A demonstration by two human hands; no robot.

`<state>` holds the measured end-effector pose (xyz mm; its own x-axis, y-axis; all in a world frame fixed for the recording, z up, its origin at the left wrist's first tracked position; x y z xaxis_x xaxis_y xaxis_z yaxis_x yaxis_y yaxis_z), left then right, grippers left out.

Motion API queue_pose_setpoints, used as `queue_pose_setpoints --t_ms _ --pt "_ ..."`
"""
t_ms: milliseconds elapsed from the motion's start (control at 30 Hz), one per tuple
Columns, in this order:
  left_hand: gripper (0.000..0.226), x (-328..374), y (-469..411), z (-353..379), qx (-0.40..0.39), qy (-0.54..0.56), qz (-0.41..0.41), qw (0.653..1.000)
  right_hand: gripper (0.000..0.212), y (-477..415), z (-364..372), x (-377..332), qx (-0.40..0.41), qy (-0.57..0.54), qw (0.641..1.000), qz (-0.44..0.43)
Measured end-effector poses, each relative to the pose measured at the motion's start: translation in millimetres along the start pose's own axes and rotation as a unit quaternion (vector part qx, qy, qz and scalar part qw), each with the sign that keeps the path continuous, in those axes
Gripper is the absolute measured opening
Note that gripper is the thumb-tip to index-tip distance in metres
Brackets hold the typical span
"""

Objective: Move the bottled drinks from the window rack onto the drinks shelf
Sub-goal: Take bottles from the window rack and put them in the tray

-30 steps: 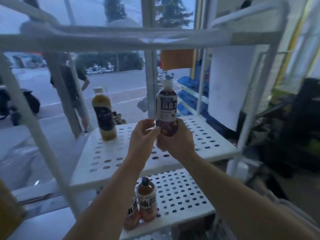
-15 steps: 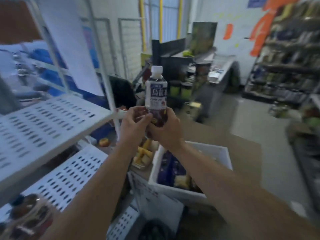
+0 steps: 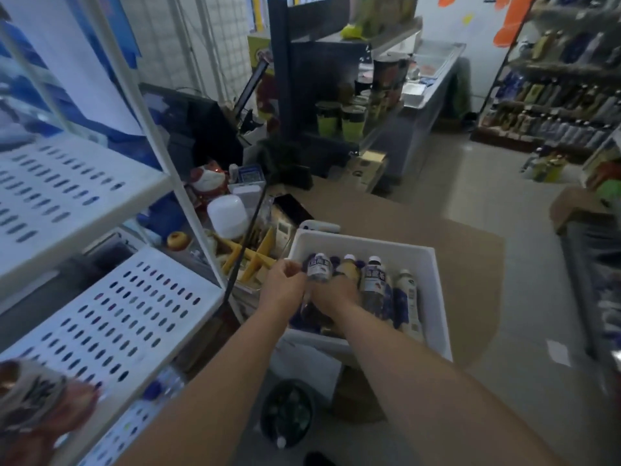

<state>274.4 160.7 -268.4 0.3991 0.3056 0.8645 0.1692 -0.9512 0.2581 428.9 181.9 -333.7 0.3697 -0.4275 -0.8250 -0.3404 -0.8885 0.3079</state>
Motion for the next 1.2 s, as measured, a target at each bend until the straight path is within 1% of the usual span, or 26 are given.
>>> queue_pose_setpoints --t_ms 33,67,100,133,167,200,233,300,333,367,433,533,600,633,700,733,800,900,1000,1067,1100,1133,1200 --pt "0.014 -5 -2 -3 0.007 -0.008 -0.003 1.000 0.077 -4 0 -5 0.015 0.067 0.997 -0.026" --pt "0.014 -11 -3 -8 0.011 -0.011 -0.004 1.000 0.069 -9 7 -15 0.008 0.122 0.991 -0.059" --pt "0.013 -16 -4 -11 0.012 -0.008 -0.004 1.000 0.066 -11 13 -26 -0.016 0.163 0.983 -0.080" --pt "0.011 -20 -3 -17 0.015 -0.006 -0.007 1.000 0.067 -9 19 -40 -0.040 0.160 0.983 -0.086" --pt "0.010 -20 -2 -30 0.028 -0.003 -0.010 1.000 0.066 -4 27 -60 -0.059 0.145 0.982 -0.109" --pt "0.010 -18 -2 -46 0.049 0.001 -0.009 0.999 0.059 5 34 -84 -0.062 0.114 0.980 -0.154" --pt "0.009 -11 -1 -64 0.076 0.002 0.000 0.997 0.048 21 42 -113 -0.066 0.076 0.971 -0.219" --pt "0.012 10 5 -109 0.140 0.006 0.037 0.989 0.034 68 54 -172 -0.090 0.000 0.934 -0.345" --pt "0.013 23 12 -133 0.171 0.017 0.060 0.983 0.030 92 59 -197 -0.101 -0.032 0.915 -0.389" --pt "0.014 35 23 -159 0.204 0.023 0.085 0.975 0.027 112 64 -218 -0.117 -0.062 0.900 -0.415" --pt "0.018 54 49 -207 0.262 0.019 0.123 0.957 0.025 143 78 -252 -0.154 -0.105 0.880 -0.437" --pt "0.024 57 92 -275 0.345 0.047 0.144 0.926 0.019 186 106 -293 -0.225 -0.148 0.852 -0.448" --pt "0.028 46 126 -320 0.419 0.084 0.146 0.892 0.012 224 132 -313 -0.285 -0.167 0.824 -0.460" --pt "0.030 40 144 -343 0.456 0.089 0.149 0.873 0.012 245 143 -322 -0.305 -0.171 0.806 -0.478" --pt "0.033 31 175 -380 0.514 0.065 0.144 0.843 0.030 287 165 -338 -0.345 -0.177 0.768 -0.510" --pt "0.031 24 188 -396 0.533 0.062 0.134 0.833 0.034 308 178 -345 -0.368 -0.176 0.755 -0.513" --pt "0.026 6 213 -424 0.568 0.061 0.110 0.813 0.037 345 203 -355 -0.396 -0.165 0.740 -0.518" --pt "0.023 -15 246 -462 0.616 0.033 0.082 0.783 0.037 391 241 -368 -0.423 -0.151 0.727 -0.519" --pt "0.027 -33 270 -495 0.632 0.030 0.051 0.773 0.033 430 280 -375 -0.450 -0.130 0.721 -0.511" --pt "0.033 -44 284 -509 0.640 0.012 0.027 0.768 0.038 448 304 -387 -0.436 -0.126 0.720 -0.525" --pt "0.034 -49 289 -514 0.643 0.003 0.015 0.765 0.044 453 316 -395 -0.421 -0.124 0.729 -0.525" --pt "0.031 -55 293 -518 0.647 0.000 0.005 0.763 0.055 456 331 -404 -0.405 -0.116 0.744 -0.518" --pt "0.030 -72 300 -524 0.653 0.015 -0.011 0.757 0.080 456 362 -420 -0.373 -0.071 0.785 -0.489"
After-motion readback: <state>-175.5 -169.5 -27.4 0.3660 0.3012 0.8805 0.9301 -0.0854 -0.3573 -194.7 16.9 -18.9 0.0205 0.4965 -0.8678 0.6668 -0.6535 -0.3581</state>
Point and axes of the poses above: each hand's wrist, its own y-axis away from the middle knuckle, its own z-axis out of the palm, x = y × z, the point moved 8 cm from there along -y, towards the middle knuckle, and after that the axes turned 9 degrees about -y, right-handed, at the moved point
